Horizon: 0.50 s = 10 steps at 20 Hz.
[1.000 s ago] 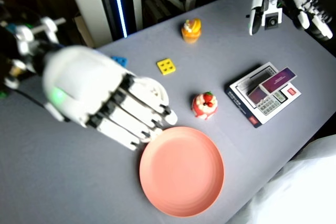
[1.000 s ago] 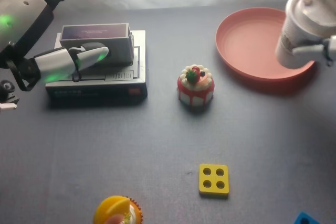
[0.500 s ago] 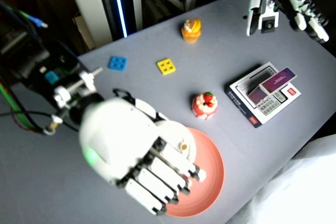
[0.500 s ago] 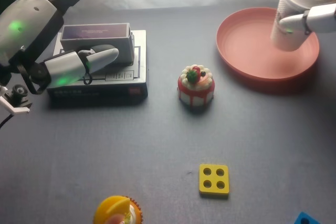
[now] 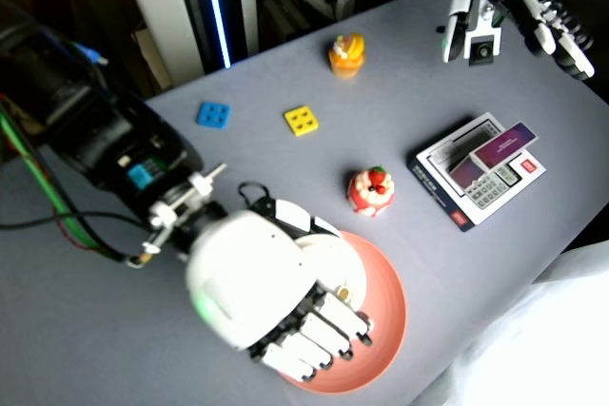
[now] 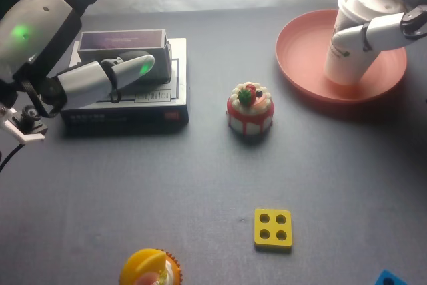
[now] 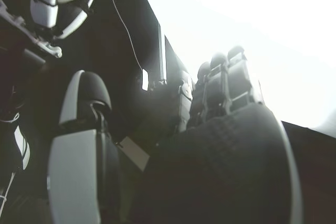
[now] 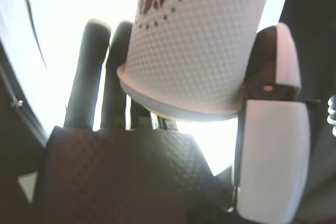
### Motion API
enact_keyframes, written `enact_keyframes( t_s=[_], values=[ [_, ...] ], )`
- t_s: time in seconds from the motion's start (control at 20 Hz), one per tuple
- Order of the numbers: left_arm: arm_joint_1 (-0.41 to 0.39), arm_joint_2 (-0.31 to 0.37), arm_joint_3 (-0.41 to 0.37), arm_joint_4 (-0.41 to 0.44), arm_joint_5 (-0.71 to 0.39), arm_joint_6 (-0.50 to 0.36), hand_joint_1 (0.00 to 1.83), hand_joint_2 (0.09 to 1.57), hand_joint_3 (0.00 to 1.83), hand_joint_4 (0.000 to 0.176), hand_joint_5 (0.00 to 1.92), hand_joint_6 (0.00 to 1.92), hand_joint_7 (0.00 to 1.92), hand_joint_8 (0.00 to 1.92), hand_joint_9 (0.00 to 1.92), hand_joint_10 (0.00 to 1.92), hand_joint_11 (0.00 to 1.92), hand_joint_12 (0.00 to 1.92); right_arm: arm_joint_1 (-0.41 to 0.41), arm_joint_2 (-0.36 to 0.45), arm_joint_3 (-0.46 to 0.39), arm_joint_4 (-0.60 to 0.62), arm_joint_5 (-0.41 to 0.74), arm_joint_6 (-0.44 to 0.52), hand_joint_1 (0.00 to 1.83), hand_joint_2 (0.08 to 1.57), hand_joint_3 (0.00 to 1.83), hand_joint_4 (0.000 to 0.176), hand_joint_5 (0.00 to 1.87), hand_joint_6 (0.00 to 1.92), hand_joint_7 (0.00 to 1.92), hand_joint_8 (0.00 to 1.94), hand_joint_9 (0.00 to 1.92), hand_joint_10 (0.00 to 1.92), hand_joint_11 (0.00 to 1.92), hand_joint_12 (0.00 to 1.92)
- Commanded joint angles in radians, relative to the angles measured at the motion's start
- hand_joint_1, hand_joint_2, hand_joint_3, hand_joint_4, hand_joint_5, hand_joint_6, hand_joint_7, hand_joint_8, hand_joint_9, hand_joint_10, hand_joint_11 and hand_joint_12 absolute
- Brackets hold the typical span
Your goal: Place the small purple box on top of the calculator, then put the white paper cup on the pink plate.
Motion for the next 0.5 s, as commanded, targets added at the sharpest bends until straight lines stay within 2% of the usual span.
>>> enact_keyframes(
  t_s=[0.0,0.05,0.15,0.25,0.3,0.35,0.4,0.45],
  values=[
    [-0.012,-0.004,0.003,0.003,-0.132,-0.005,0.82,1.15,0.0,0.131,0.1,0.0,0.0,0.0,0.0,0.0,0.0,0.0,0.014,0.004,0.011,-0.003,0.111,0.002,1.09,1.13,0.0,0.0,0.38,0.78,0.53,0.99,0.4,1.43,0.27,1.92],
    [-0.012,-0.004,0.003,0.003,-0.133,-0.006,0.81,1.16,0.0,0.136,0.1,0.0,0.0,0.0,0.0,0.0,0.0,0.0,0.014,0.004,0.012,-0.003,0.106,-0.005,1.09,1.11,0.0,0.0,0.4,0.72,0.53,0.9,0.41,1.38,0.27,1.92],
    [-0.012,-0.004,0.003,0.003,-0.136,-0.007,0.81,1.16,0.0,0.129,0.11,0.0,0.0,0.0,0.0,0.0,0.0,0.0,0.014,0.004,0.01,-0.003,0.098,-0.027,1.06,1.08,0.0,0.0,0.35,0.56,0.44,0.64,0.35,1.22,0.22,1.85],
    [-0.012,-0.004,0.003,0.003,-0.138,-0.008,0.81,1.16,0.0,0.139,0.11,0.0,0.0,0.0,0.0,0.0,0.0,0.0,0.014,0.004,0.008,-0.004,0.088,-0.045,1.07,1.08,0.0,0.0,0.24,0.36,0.35,0.3,0.23,1.26,0.05,1.86],
    [-0.011,-0.004,0.003,0.003,-0.138,-0.008,0.82,1.16,0.0,0.123,0.11,0.0,0.0,0.0,0.0,0.0,0.0,0.0,0.014,0.004,0.006,-0.004,0.086,-0.054,1.04,1.08,0.0,0.0,0.11,0.12,0.17,0.04,0.22,1.06,0.0,1.54],
    [-0.011,-0.004,0.003,0.003,-0.138,-0.008,0.82,1.16,0.0,0.123,0.11,0.0,0.0,0.0,0.0,0.0,0.0,0.0,0.014,0.004,0.005,-0.004,0.085,-0.058,1.04,1.08,0.0,0.0,0.11,0.12,0.17,0.04,0.22,1.06,0.0,1.54],
    [-0.011,-0.004,0.003,0.003,-0.139,-0.008,0.82,1.16,0.0,0.124,0.11,0.0,0.0,0.0,0.0,0.0,0.0,0.0,0.014,0.004,0.003,-0.004,0.083,-0.066,1.0,1.08,0.0,0.01,0.04,0.06,0.06,0.01,0.13,0.91,0.0,1.32],
    [-0.011,-0.004,0.003,0.003,-0.141,-0.009,0.81,1.16,0.0,0.127,0.11,0.0,0.0,0.0,0.0,0.0,0.0,0.0,0.014,0.004,0.0,-0.005,0.082,-0.071,0.98,1.07,0.0,0.033,0.01,0.03,0.01,0.0,0.05,0.75,0.0,1.12]
  ],
)
